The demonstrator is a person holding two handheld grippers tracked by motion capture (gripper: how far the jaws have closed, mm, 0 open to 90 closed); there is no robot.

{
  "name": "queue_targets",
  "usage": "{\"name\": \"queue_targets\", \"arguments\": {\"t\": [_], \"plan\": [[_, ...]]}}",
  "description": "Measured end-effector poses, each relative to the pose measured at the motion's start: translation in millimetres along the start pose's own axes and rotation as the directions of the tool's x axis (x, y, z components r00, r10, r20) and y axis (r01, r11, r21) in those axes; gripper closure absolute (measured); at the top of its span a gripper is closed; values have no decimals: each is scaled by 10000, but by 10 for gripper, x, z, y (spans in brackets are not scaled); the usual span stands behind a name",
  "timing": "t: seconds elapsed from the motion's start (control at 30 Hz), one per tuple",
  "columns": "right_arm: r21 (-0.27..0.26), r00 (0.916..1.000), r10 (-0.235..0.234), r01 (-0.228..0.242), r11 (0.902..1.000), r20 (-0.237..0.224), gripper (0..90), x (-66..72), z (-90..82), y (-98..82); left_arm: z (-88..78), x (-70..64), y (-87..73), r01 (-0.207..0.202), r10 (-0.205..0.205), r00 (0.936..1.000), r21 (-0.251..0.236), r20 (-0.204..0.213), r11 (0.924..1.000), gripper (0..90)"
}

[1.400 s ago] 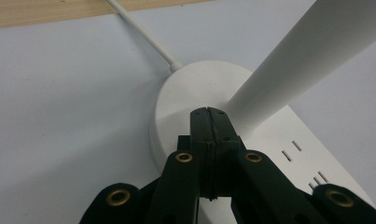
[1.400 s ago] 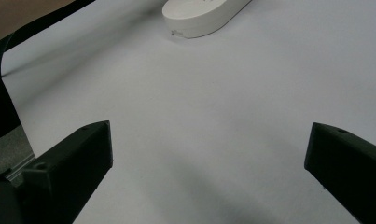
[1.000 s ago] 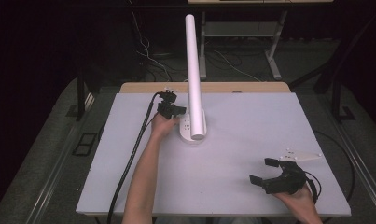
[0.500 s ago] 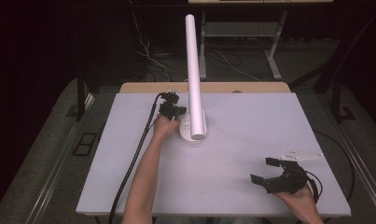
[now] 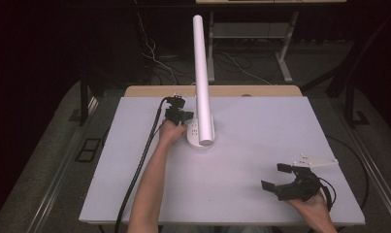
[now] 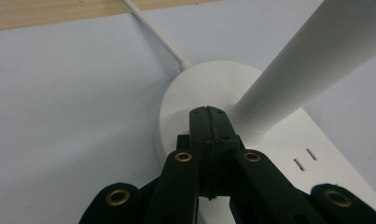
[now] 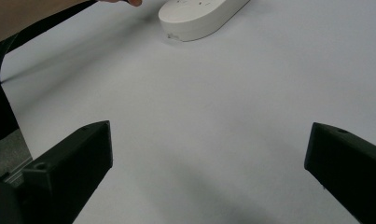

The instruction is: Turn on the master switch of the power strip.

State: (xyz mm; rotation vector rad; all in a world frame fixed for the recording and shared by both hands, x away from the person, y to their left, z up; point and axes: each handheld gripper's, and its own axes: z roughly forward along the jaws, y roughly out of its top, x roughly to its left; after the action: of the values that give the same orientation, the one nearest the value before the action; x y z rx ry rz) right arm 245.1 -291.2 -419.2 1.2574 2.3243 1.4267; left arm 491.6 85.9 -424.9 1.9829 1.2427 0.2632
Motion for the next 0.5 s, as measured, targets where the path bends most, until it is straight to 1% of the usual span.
{"name": "queue_targets", "arguments": {"t": [0.07,0.17,0.2,0.23,0.27,0.3,0.33,0.4,0.43,0.5], "plan": [[-11,10000,-4,4,10000,9,5,-1,-3,0,-4,5,-1,73,-73,10000,16,-40,10000,900],[-28,10000,6,-6,10000,-1,5,-5,-5,1,-9,23,-10,444,-442,9990,-165,104,9989,900],[-23,10000,8,-8,10000,-3,5,-5,-5,1,-12,33,-8,468,-466,9988,-143,153,9988,900],[-20,10000,11,-11,10000,-7,5,-5,-4,2,-17,37,-6,615,-613,9978,-94,238,9981,900],[-22,10000,8,-8,10000,-3,5,-4,-3,2,-27,51,-3,747,-741,9966,-160,350,9971,900],[-13,10000,23,-23,10000,3,5,-4,-3,3,-36,58,1,825,-820,9959,-114,370,9965,900],[0,10000,15,-15,10000,5,5,-8,-2,4,-45,64,4,753,-750,9968,-82,292,9971,900],[0,10000,35,-35,10000,21,5,-15,1,5,-59,83,-3,786,-783,9965,-66,303,9969,900],[-24,10000,0,0,10000,47,5,-20,3,5,-67,88,-6,852,-848,9959,-119,325,9963,900],[-21,10000,-8,8,10000,54,5,-21,4,5,-110,109,-1,856,-848,9958,-234,354,9961,900]]}}
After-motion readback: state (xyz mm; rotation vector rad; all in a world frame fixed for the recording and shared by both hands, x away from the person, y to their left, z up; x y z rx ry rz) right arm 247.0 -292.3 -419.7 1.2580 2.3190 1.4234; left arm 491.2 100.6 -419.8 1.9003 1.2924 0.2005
